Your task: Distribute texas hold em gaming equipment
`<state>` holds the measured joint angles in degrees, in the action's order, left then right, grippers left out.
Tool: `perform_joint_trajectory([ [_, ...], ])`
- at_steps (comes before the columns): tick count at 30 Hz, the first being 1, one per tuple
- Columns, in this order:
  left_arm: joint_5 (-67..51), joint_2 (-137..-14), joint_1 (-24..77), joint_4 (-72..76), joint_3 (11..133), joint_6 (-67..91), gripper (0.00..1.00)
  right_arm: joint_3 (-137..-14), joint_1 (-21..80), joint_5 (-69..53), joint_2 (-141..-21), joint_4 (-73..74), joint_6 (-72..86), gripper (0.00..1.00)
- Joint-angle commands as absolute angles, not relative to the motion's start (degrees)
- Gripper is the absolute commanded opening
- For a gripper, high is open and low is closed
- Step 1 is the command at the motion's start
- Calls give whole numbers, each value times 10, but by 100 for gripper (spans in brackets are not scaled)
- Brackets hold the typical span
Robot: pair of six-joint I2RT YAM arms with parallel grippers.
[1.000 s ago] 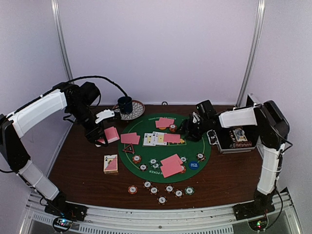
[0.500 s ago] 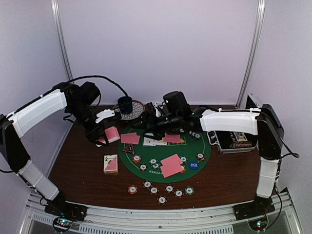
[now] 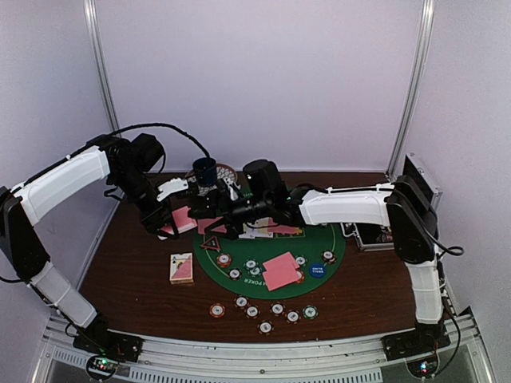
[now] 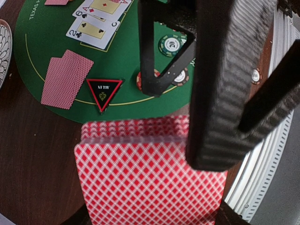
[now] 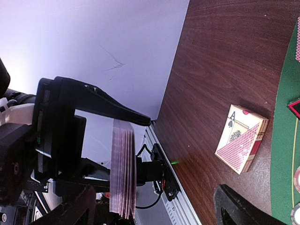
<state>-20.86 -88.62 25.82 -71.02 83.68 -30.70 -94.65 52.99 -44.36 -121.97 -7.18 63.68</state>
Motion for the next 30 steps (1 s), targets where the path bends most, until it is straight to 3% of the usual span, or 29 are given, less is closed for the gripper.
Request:
perform_joint_trajectory([
  [1, -224, -890, 255, -695, 838, -305, 0, -983, 538, -465, -1244, -117, 663, 91],
  [17, -224, -889, 255, -695, 838, -309, 0, -1083, 548, -493, -1345, -135, 711, 88],
  [30, -216, -876, 255, -695, 833, -315, 0, -992, 509, -498, -1312, -134, 703, 63],
])
